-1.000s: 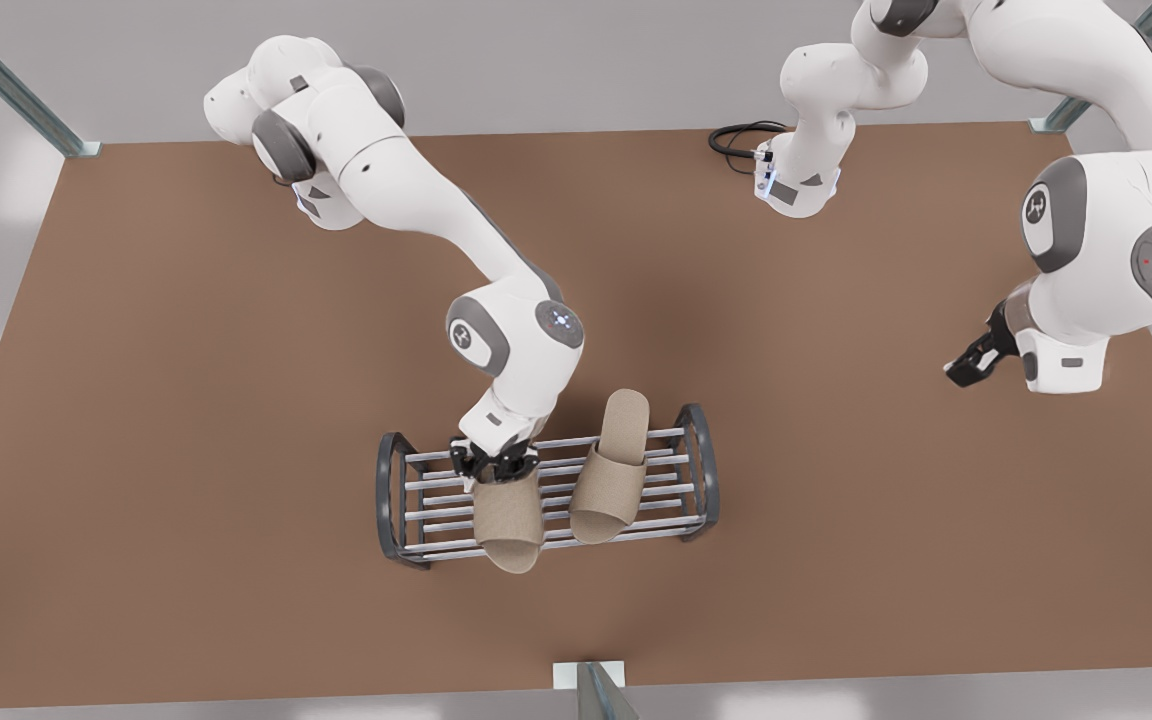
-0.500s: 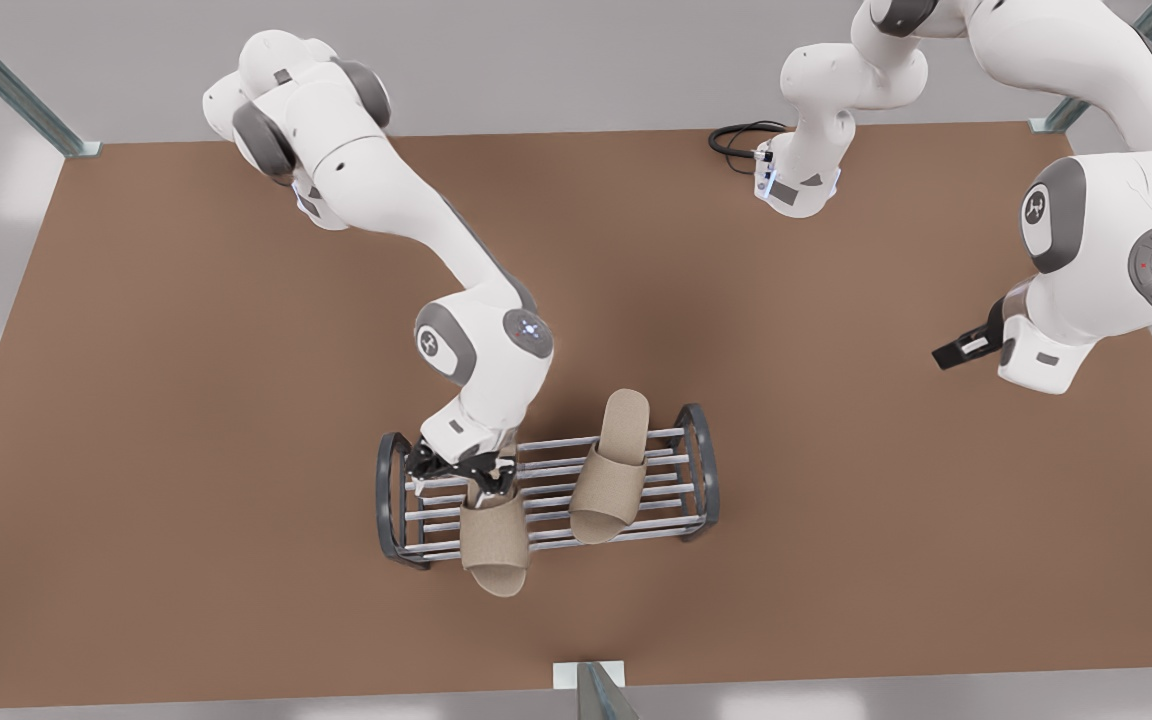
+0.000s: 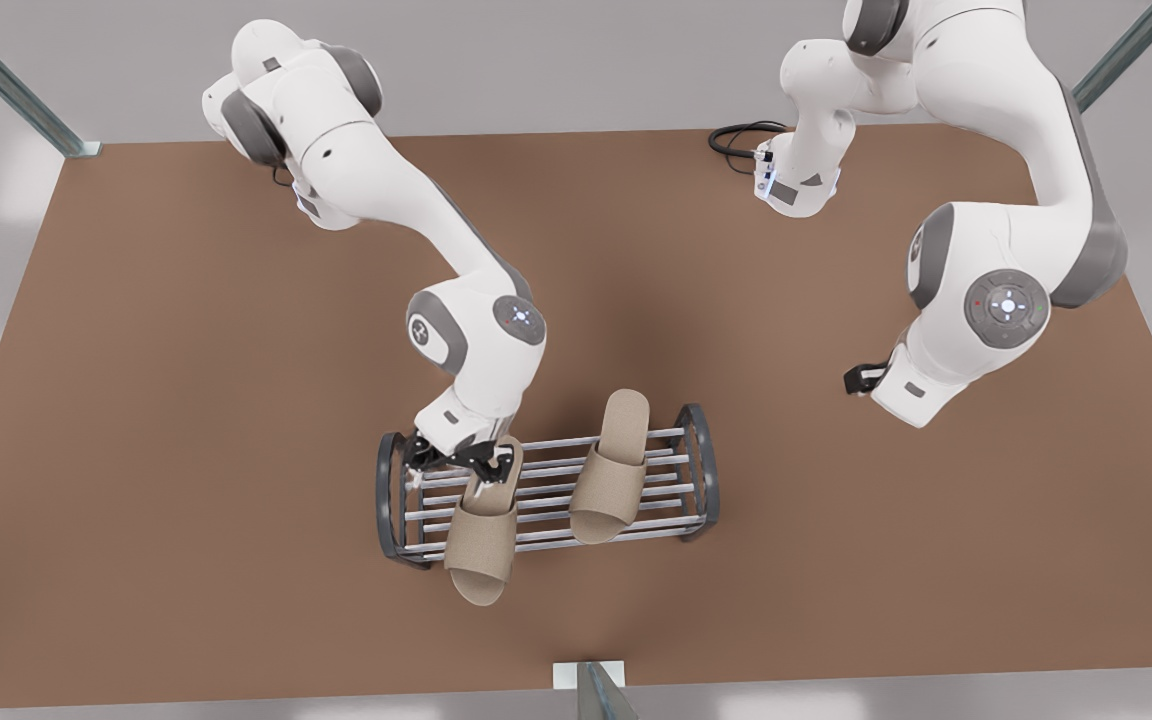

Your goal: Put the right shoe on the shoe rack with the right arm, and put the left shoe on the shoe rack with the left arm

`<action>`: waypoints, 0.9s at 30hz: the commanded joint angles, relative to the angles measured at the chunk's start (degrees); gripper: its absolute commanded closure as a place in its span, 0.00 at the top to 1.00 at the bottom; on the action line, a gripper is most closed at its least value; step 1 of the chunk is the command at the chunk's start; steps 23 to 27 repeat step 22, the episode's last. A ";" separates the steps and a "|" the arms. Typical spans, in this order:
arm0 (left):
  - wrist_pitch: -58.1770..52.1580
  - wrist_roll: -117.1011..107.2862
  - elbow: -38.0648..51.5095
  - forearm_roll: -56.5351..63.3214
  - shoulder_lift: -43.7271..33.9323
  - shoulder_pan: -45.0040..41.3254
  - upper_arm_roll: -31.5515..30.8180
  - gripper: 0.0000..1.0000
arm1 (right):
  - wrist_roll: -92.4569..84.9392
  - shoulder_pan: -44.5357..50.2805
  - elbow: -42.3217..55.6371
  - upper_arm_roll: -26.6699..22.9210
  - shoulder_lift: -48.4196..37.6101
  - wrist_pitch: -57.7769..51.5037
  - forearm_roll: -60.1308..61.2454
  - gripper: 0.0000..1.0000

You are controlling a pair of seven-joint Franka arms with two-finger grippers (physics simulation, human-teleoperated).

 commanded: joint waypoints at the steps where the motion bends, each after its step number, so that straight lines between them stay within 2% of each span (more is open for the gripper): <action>1: 1.37 5.70 -0.03 0.30 0.68 0.04 0.01 1.00 | -0.97 -0.05 -3.45 0.16 -2.52 0.39 0.11 1.00; 3: 0.22 -2.56 -0.03 0.39 0.68 0.13 0.10 1.00 | -1.23 -0.05 -7.32 0.24 -5.51 0.83 0.37 1.00; 4: 0.31 -5.81 0.06 0.47 0.50 0.04 0.10 1.00 | -3.25 -0.31 -9.60 0.24 -9.98 0.65 3.70 1.00; 6: 0.75 -6.08 0.06 0.48 0.59 0.04 0.10 1.00 | -17.75 -3.21 -9.87 0.07 -23.87 -11.81 19.87 1.00; 7: 0.75 -5.99 -0.03 0.48 0.59 0.04 0.10 1.00 | -20.66 -3.92 -8.03 -0.11 -29.50 -22.45 24.62 1.00; 9: 0.49 -6.08 -0.03 0.48 0.68 0.04 0.10 1.00 | -26.89 -11.47 -4.24 -0.28 -31.70 -39.51 32.10 1.00; 10: 0.40 -5.99 -0.03 0.56 0.68 -0.04 0.10 1.00 | -34.97 -18.05 -4.77 0.42 -32.93 -40.74 33.15 1.00; 11: 0.66 -5.90 -0.12 0.65 0.68 -0.04 0.01 1.00 | -37.18 -29.39 -7.66 9.90 -33.02 -40.22 34.47 1.00; 12: 0.66 -5.90 -0.03 0.74 0.68 -0.31 0.01 1.00 | -37.44 -35.12 -13.90 12.55 -33.55 -31.97 36.85 1.00; 14: 0.66 -5.90 -0.03 1.09 0.68 -3.82 0.01 1.00 | -37.09 -35.03 -14.27 12.37 -33.02 -28.96 36.14 1.00; 27: 0.40 -5.37 0.06 1.35 -0.46 -1.89 -0.52 1.00 | -37.53 -35.65 -13.47 12.02 -31.00 -28.97 33.33 1.00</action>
